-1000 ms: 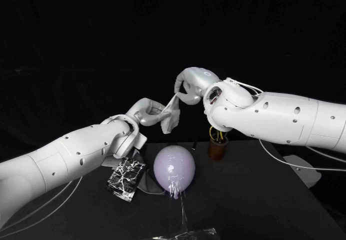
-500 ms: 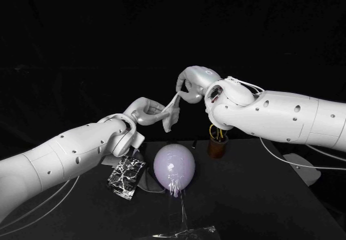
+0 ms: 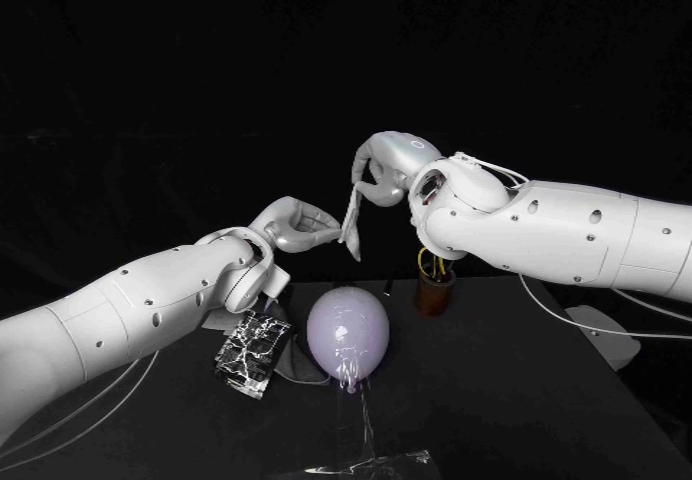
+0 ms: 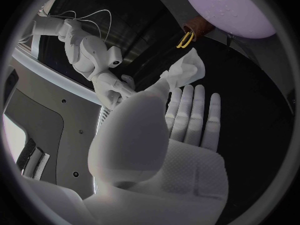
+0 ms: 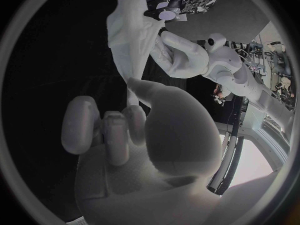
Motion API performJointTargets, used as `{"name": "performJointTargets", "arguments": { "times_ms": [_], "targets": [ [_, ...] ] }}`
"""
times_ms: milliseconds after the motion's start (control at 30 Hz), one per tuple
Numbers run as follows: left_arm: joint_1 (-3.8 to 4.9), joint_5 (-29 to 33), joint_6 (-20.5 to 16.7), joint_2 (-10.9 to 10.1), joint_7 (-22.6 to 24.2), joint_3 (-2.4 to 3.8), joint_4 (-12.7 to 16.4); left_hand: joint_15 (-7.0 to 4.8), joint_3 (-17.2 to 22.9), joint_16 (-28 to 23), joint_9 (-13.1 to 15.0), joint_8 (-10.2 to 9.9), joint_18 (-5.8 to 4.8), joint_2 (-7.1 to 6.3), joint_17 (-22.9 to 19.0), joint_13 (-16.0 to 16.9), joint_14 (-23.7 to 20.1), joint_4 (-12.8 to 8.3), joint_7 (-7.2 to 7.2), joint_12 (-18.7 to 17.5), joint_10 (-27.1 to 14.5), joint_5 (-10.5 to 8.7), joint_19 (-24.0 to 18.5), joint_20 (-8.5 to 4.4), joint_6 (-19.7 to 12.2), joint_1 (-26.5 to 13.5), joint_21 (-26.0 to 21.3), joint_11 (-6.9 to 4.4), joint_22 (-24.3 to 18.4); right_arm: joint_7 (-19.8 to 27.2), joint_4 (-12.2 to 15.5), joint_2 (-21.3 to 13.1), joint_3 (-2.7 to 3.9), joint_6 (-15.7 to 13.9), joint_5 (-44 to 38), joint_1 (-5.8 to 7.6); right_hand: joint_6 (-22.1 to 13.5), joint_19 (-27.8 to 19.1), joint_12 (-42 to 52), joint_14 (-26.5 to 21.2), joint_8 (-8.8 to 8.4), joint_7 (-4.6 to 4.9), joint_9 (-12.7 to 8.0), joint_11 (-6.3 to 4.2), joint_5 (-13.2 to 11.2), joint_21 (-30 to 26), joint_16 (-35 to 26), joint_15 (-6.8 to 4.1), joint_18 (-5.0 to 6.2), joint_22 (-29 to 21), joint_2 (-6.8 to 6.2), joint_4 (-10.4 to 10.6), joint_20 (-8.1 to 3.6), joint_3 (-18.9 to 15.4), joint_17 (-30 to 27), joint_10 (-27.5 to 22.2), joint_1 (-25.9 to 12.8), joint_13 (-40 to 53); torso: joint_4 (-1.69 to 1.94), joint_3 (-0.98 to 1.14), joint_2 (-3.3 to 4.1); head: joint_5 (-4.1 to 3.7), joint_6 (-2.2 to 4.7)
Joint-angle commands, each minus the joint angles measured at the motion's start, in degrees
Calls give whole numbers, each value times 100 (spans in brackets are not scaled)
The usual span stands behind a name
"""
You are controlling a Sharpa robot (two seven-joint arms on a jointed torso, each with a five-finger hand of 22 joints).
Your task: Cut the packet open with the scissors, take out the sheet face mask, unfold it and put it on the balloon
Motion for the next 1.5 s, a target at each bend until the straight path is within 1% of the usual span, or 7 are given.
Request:
{"name": "performJointTargets", "arguments": {
  "times_ms": [33,267,367,533,767,933,1500],
  "targets": [
    [5,0,109,18,-59,6,-2,46,55,-37,-17,-29,25,60,12,3,19,-32,4,-26,-7,-4,58,6,-10,38,-22,37,-2,4,10,-8,3,-11,-13,2,36,75,20,600,130,-3,74,19,14,33,25,-11,-86,1045,35,-18,-14,10,1509,76,-11,537,3,-2,2,-4,-4],
    [5,-8,91,29,-82,6,-3,-4,350,-8,-43,22,65,210,44,10,129,-79,-56,-10,107,-3,151,2,147,254,-18,-22,9,4,3,-13,3,-3,-7,1,36,75,20,600,130,-3,74,19,14,33,25,-11,-86,1045,35,-18,-14,10,1509,76,-11,537,5,-6,1,0,-5],
    [5,-9,115,23,-67,6,9,9,341,-22,-66,3,70,133,47,3,126,-21,-33,-32,100,-6,163,4,134,161,-28,0,7,4,-10,-4,3,4,-6,0,37,80,21,600,129,-3,73,19,14,50,25,-11,-89,1049,35,-19,-15,11,1509,77,-15,538,5,-5,1,1,-3],
    [5,1,160,2,21,6,43,31,54,-55,-133,-50,58,-99,63,11,119,14,-6,-61,99,-9,155,8,103,-413,-88,24,-3,7,-24,13,3,12,-3,-7,37,80,21,600,129,-3,73,19,14,50,25,-11,-89,1049,35,-19,-15,11,1509,77,-15,538,6,-5,2,-5,-2],
    [5,-19,238,-8,55,6,81,48,-224,-111,-203,-112,10,-171,78,13,78,1,12,-104,25,-8,100,11,49,-725,-180,49,-10,7,-39,21,3,17,-3,-17,37,80,21,600,129,-3,73,19,14,50,25,-11,-89,1049,35,-19,-15,11,1509,77,-15,538,3,-6,0,-5,-4],
    [5,-174,297,-2,-92,5,87,137,-533,-252,-317,-272,-119,-211,54,-3,-115,-12,98,-139,-278,-12,-298,15,-217,-750,-410,144,-37,12,-39,31,3,4,-2,-22,37,80,21,600,129,-3,73,19,14,51,25,-12,-89,1049,35,-20,-15,12,1509,77,-15,538,5,-3,0,-4,-5],
    [5,-295,290,26,-252,3,71,125,-613,-284,-364,-213,-158,9,67,21,-95,-94,71,-76,-247,-7,-293,8,-99,-365,-463,119,-19,24,2,41,4,-49,-4,-31,39,81,20,600,129,-3,72,18,14,51,25,-12,-89,1049,35,-23,-16,15,1509,78,-19,538,2,-3,2,-9,3]
  ]
}}
